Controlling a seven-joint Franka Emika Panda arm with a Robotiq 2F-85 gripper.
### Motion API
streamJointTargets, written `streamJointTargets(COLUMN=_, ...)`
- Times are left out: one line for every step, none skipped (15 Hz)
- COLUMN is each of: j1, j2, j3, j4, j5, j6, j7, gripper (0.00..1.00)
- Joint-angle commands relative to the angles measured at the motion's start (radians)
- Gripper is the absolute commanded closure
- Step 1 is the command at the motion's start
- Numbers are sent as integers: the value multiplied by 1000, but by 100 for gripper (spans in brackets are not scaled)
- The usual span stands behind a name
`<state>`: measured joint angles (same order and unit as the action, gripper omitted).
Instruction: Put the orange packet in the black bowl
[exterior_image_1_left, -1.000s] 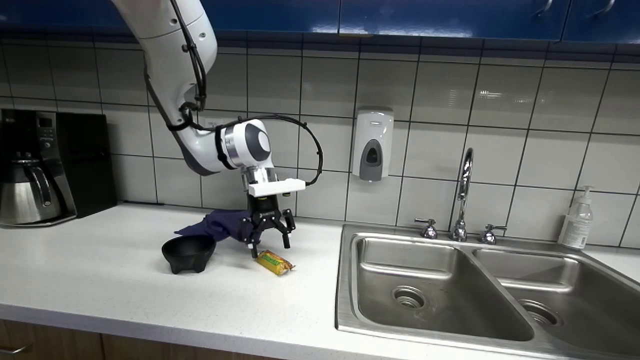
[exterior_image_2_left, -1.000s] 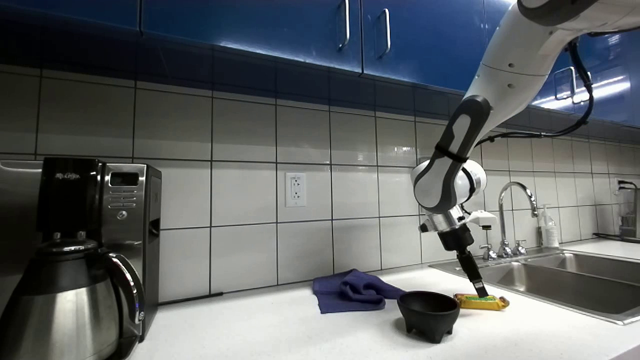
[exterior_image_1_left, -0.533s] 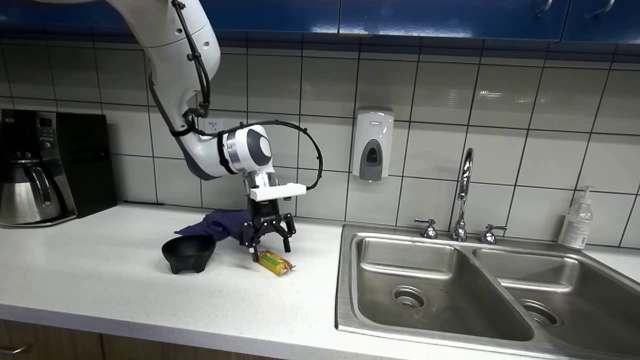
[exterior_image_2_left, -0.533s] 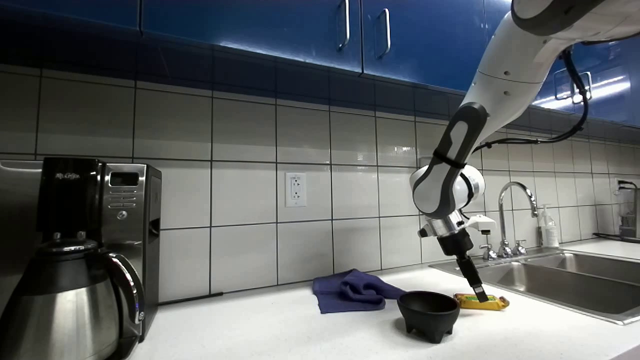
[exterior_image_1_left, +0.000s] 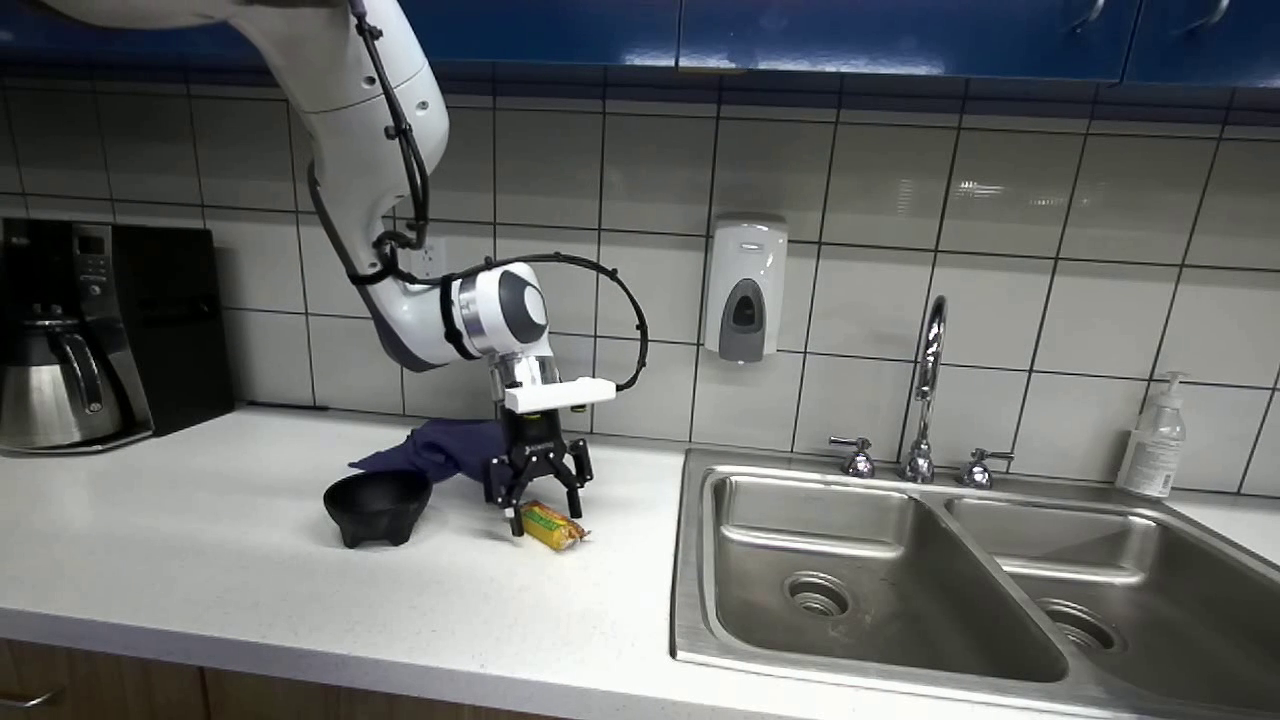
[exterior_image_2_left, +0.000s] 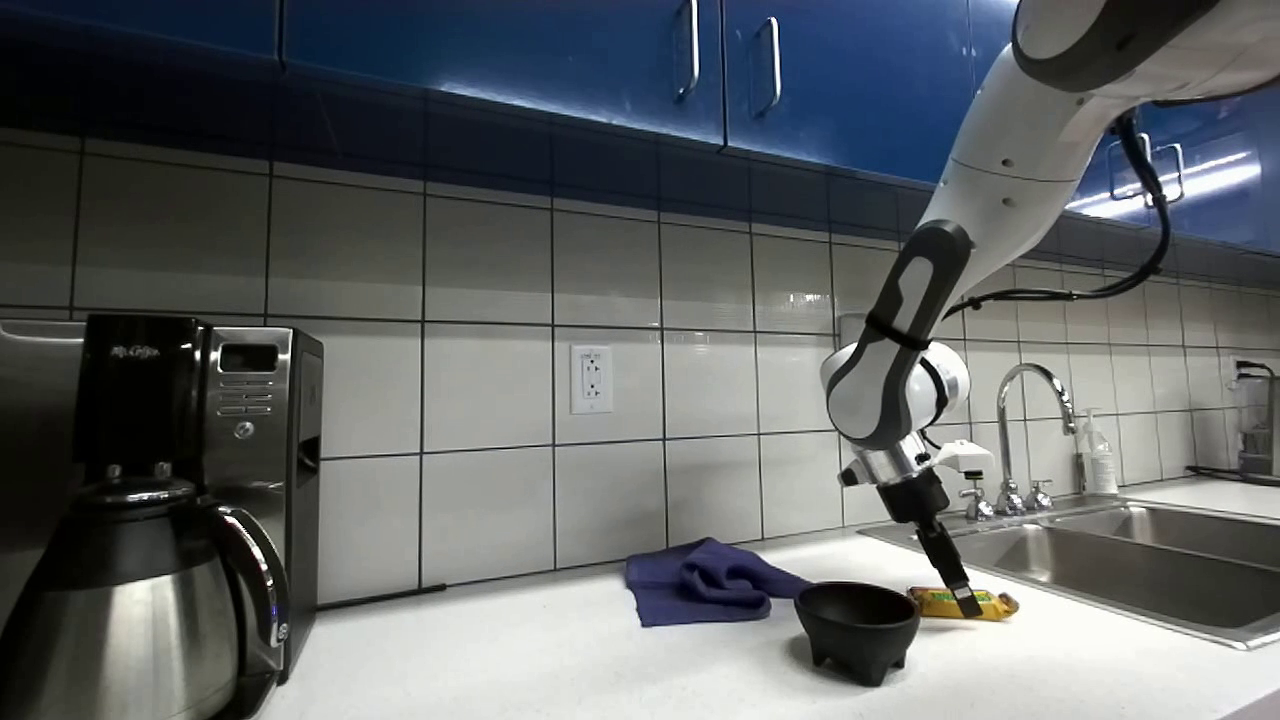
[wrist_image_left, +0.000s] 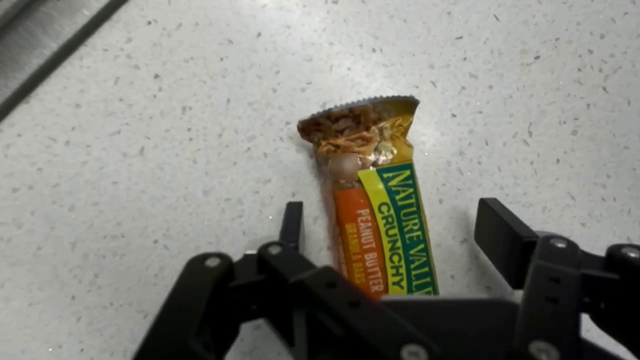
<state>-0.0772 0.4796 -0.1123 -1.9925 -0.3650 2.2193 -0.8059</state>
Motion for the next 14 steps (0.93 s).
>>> streamJointTargets(j1=-27, j2=15, j3=21, j4=32, j5=-22, j6=-20, j7=-21, gripper=42)
streamJointTargets(j1=-28, j2=16, j3=21, j4=33, j5=-22, j6=-20, j7=-21, gripper=49)
streamJointTargets(j1=-29, j2=15, j3=21, j4=33, j5=-23, j6=-18, j7=-22, gripper=58)
streamJointTargets(j1=-29, j2=15, j3=21, j4=33, j5=-23, j6=-17, j7=-22, gripper=65)
streamJointTargets(j1=-30, j2=14, j3=21, j4=33, j5=-22, j6=-17, j7=-23, gripper=73)
streamJointTargets(j1=-31, j2=12, j3=22, j4=33, j5=-20, j6=-17, j7=-25, gripper=81)
streamJointTargets(j1=-31, j2=11, j3=22, j4=32, j5=-20, j6=-17, j7=-24, gripper=82)
streamJointTargets(j1=-31, j2=5, j3=22, j4=26, j5=-21, j6=-15, j7=-24, gripper=82)
streamJointTargets(j1=-31, j2=-7, j3=22, j4=16, j5=-22, j6=-10, j7=-24, gripper=82)
streamJointTargets(j1=-32, j2=-16, j3=23, j4=9, j5=-21, j6=-6, j7=-27, gripper=82)
streamJointTargets(j1=-31, j2=-30, j3=23, j4=-3, j5=-23, j6=0, j7=-26, gripper=82)
streamJointTargets(j1=-30, j2=-46, j3=24, j4=-17, j5=-25, j6=9, j7=-26, gripper=82)
streamJointTargets(j1=-29, j2=-60, j3=24, j4=-27, j5=-27, j6=16, j7=-26, gripper=82)
streamJointTargets(j1=-29, j2=-75, j3=24, j4=-39, j5=-28, j6=25, j7=-26, gripper=82)
